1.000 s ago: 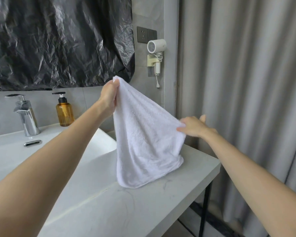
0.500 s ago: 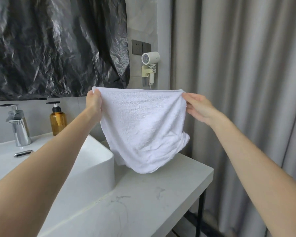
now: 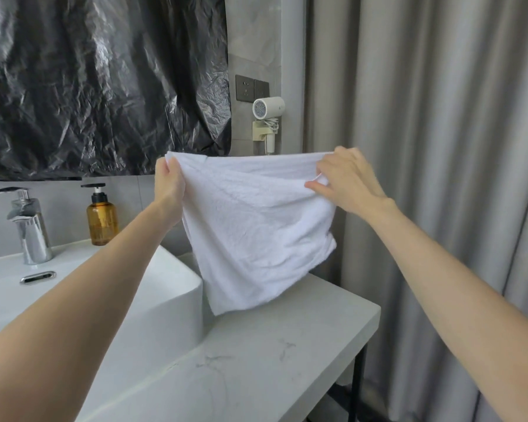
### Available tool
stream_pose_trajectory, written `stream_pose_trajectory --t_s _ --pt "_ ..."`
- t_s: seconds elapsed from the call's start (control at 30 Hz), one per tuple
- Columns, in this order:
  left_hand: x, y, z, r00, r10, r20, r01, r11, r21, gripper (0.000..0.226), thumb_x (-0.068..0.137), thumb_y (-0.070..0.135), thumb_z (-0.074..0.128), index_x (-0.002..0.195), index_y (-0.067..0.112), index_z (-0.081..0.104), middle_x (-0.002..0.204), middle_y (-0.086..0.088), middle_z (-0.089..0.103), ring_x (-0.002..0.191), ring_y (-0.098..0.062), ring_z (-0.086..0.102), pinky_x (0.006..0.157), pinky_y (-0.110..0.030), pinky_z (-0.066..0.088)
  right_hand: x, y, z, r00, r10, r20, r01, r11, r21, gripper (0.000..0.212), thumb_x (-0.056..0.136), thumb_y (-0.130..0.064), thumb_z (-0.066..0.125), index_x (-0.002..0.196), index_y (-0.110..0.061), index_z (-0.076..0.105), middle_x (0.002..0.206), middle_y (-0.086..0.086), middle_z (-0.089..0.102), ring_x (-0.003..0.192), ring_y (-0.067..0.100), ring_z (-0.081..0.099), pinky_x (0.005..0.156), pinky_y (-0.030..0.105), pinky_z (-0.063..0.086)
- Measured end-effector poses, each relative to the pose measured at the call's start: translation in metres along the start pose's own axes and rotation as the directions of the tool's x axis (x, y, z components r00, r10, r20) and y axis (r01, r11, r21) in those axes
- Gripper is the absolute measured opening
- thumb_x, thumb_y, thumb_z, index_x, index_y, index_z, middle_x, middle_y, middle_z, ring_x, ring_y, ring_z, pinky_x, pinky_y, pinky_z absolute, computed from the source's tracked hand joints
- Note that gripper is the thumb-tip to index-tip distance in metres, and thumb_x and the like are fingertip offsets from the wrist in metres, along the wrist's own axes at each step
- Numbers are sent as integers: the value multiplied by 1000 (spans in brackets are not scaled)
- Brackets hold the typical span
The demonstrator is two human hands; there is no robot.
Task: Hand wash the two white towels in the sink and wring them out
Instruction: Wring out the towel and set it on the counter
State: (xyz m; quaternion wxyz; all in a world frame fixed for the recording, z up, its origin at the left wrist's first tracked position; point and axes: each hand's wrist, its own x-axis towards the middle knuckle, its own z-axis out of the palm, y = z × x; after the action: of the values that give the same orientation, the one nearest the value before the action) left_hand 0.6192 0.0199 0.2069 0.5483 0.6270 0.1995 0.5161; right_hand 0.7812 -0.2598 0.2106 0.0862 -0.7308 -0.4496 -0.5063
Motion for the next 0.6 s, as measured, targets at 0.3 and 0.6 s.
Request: stream_pose_trajectory --t_s 0.3,0.6 --pt "-9 -4 14 1000 21 15 -22 998 55 25 105 31 29 89 17 43 77 7 33 70 -7 31 62 -22 27 7 -5 -9 814 552 -178 -498 823 274 28 104 -33 34 91 -15 49 68 10 61 66 31 44 81 36 27" --pt "-15 -22 17 973 -202 110 210 976 -64 21 103 29 38 95 17 54 90 2 55 85 -16 52 81 -34 45 -1 10 8 854 512 -93 -441 807 392 33 100 -41 41 82 -15 51 83 3 58 87 26 51 77 36 29"
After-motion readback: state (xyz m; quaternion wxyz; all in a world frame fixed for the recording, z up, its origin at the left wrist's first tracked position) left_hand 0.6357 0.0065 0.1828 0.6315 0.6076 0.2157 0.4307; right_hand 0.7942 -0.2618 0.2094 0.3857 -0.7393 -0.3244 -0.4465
